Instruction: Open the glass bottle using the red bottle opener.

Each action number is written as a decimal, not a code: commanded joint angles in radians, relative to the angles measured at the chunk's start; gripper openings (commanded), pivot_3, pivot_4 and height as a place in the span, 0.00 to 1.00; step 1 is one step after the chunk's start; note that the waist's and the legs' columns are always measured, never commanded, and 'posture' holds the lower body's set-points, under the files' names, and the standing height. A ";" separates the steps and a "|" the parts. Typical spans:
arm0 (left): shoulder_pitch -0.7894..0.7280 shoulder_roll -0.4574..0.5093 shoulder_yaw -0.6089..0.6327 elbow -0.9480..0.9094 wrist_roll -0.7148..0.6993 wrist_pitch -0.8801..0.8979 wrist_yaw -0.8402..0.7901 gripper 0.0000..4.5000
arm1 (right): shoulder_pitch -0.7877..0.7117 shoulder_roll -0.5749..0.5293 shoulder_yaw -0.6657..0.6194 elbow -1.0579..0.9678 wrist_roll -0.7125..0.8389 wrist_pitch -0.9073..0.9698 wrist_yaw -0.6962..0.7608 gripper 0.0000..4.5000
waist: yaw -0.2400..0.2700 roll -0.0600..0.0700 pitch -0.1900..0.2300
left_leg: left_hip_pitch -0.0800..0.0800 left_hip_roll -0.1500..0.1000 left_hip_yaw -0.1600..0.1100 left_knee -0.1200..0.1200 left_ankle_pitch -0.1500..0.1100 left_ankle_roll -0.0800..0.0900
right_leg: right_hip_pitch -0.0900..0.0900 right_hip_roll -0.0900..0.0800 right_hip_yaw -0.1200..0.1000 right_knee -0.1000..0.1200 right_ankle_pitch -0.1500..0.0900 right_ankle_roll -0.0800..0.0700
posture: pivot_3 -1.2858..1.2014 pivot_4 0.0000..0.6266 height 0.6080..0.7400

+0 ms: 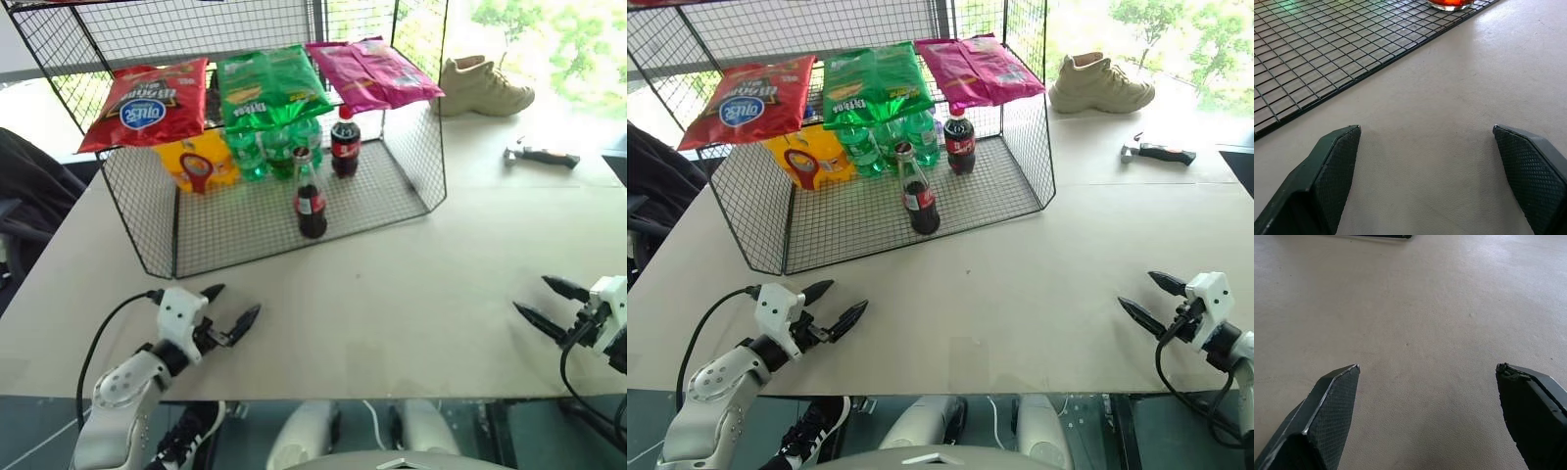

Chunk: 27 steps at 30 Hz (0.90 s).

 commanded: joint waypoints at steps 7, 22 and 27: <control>0.005 0.001 0.017 0.002 -0.012 -0.017 -0.020 1.00 | -0.009 -0.005 -0.015 -0.012 0.004 -0.020 0.001 0.99 | 0.000 0.000 0.000 | 0.000 0.000 0.000 0.000 0.000 0.000 | 0.000 0.000 0.000 0.000 0.000 0.000 | 0.52 0.24 0.94; -0.012 -0.001 0.019 0.013 -0.001 -0.039 -0.005 1.00 | -0.013 0.028 0.020 -0.068 0.007 -0.003 -0.004 0.99 | 0.000 0.000 0.000 | 0.000 0.000 0.000 0.000 0.000 0.000 | 0.000 0.000 0.000 0.000 0.000 0.000 | 0.52 0.24 0.94; -0.052 -0.014 0.030 0.021 -0.039 -0.038 -0.012 1.00 | 0.038 0.070 0.065 -0.221 0.026 0.040 -0.019 0.99 | 0.001 0.000 0.000 | 0.000 0.000 -0.002 0.000 0.000 0.000 | 0.000 0.000 0.000 0.000 0.000 0.000 | 0.52 0.24 0.94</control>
